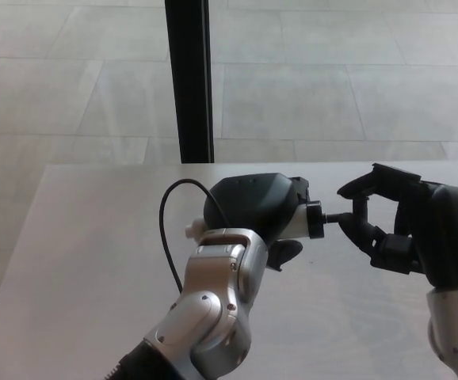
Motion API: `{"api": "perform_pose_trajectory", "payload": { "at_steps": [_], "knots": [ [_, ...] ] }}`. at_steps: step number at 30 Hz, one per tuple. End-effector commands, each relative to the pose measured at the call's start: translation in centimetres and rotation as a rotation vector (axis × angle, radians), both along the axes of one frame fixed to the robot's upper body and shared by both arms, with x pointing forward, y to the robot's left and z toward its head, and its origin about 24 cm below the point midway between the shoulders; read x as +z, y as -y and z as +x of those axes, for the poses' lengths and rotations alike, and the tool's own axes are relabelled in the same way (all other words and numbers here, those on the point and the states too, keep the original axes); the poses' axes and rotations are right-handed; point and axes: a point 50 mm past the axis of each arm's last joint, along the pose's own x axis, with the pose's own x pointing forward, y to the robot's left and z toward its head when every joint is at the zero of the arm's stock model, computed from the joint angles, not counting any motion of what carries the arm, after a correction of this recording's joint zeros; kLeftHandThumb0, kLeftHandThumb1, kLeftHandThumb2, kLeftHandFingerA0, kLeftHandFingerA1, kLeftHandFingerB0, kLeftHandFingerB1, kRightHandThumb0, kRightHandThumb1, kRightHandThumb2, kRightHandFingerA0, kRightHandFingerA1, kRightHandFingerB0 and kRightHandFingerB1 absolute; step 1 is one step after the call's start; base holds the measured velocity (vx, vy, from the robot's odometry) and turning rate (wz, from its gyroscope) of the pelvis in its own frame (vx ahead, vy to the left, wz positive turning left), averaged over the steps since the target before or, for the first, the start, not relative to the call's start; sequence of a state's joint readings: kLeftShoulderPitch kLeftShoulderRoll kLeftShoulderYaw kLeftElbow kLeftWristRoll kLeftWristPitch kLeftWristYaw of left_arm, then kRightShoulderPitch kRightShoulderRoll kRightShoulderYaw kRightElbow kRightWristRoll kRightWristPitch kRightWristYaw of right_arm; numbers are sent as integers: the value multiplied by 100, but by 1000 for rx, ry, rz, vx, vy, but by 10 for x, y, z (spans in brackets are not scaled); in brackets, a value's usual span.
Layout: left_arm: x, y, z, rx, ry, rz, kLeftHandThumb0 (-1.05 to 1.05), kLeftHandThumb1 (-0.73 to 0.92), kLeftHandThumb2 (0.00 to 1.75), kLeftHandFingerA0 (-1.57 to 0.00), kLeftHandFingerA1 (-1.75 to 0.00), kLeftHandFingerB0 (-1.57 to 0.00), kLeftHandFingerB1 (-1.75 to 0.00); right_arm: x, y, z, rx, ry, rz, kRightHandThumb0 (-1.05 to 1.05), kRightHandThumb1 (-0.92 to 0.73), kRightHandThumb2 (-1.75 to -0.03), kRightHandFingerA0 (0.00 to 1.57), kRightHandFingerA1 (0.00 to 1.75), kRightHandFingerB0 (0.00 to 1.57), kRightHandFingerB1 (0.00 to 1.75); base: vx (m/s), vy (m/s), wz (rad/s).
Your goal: The robot uses its left hand to lift the air pump kept on the middle of the desk and use the right hand to pull out the handle
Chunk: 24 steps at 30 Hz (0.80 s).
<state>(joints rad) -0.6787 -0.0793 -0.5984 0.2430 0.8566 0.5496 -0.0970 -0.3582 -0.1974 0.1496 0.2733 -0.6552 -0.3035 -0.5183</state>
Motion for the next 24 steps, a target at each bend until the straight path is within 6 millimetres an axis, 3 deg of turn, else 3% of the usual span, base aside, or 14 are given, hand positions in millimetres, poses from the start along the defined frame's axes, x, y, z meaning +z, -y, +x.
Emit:
{"api": "perform_pose_trajectory", "payload": {
  "at_steps": [1,2,4,7,9,14,19,20,22,23,24],
  "knots": [
    [8,0,4,8,4,-22,-47,89,70,-82,-175,-73,-87,0,4,3,-17,-11,25,-31,-52,-103,129,136,82,86,0,0,0],
    [7,0,4,7,1,-18,-44,84,68,-81,-173,-72,-92,0,4,3,-19,-6,23,-25,-60,-85,106,169,87,85,0,0,0],
    [7,0,4,6,0,-16,-39,80,65,-83,-174,-75,-105,1,4,3,-23,2,16,-28,-60,-84,105,168,88,83,0,0,0],
    [5,0,4,0,7,-5,-41,86,65,-85,-170,-74,-104,2,3,2,-36,11,21,-28,-59,-84,107,168,91,83,0,0,0],
    [4,-1,3,-1,8,-1,-35,84,72,-87,-168,-80,-104,3,2,3,-34,18,29,-26,-56,-88,110,167,91,87,0,0,0],
    [-1,-1,1,-7,18,1,-22,70,95,-92,-169,-83,-124,5,3,2,-37,44,71,-21,-49,-90,106,163,92,88,0,0,0],
    [-1,-1,0,-13,12,15,-25,73,90,-91,-168,-83,-117,3,4,3,-16,34,120,-21,-46,-91,103,161,93,90,0,0,0],
    [-2,0,-1,-9,13,4,-25,71,90,-92,-165,-84,-104,2,4,2,-9,27,142,-21,-46,-91,103,161,94,92,0,0,0],
    [-3,0,-2,-8,15,4,-25,71,89,-92,-164,-84,-105,2,4,2,-10,19,156,-22,-44,-93,103,158,95,97,0,0,0],
    [-5,-1,-3,-8,17,2,-23,68,96,-92,-168,-82,-117,2,4,1,-13,10,168,-21,-45,-94,101,160,94,99,0,0,0],
    [-5,-1,-3,-7,15,1,-21,64,100,-92,-165,-83,-111,2,4,1,-15,3,174,-21,-45,-94,101,161,93,100,0,0,0]
  ]
}}
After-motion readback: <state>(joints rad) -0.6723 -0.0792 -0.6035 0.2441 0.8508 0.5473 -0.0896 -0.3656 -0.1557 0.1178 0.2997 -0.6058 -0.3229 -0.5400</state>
